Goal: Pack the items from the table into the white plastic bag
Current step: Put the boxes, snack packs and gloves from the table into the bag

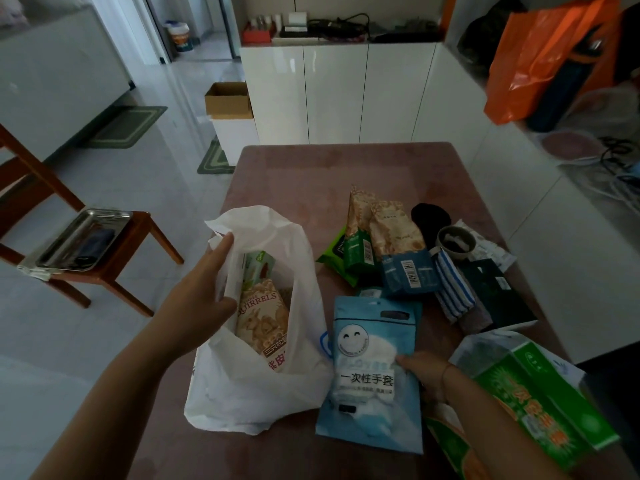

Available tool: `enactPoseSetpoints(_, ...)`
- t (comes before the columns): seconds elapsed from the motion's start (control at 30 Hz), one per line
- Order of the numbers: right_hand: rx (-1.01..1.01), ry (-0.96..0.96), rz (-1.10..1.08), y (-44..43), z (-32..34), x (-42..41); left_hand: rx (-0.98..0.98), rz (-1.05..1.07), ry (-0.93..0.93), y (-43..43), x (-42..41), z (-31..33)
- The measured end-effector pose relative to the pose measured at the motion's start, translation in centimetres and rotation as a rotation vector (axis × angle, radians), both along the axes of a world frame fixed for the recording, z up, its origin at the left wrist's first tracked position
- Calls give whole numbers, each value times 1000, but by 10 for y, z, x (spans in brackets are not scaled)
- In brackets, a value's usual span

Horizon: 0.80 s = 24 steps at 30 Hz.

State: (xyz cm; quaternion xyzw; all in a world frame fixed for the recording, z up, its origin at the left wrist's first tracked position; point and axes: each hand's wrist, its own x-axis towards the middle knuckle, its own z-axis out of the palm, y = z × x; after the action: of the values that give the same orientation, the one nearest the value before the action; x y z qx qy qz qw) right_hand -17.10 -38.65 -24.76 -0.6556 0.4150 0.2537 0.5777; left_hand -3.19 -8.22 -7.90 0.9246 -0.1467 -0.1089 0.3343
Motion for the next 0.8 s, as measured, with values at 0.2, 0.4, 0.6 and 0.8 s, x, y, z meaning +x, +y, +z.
enactPoseSetpoints(0.2, -581, 45, 481, -5, 48, 10, -1, -6, 4, -5, -3, 5)
enactPoseSetpoints(0.4, -457, -644, 151, -4, 128, 17, -43, 13, 15, -5, -6, 13)
enactPoseSetpoints(0.6, -516, -1024, -309, 58, 156, 47, -76, 12, 20, -5, -9, 17)
enactPoseSetpoints(0.8, -292, -688, 467, 138, 98, 76, -80, -2, 59, -1, -8, 18)
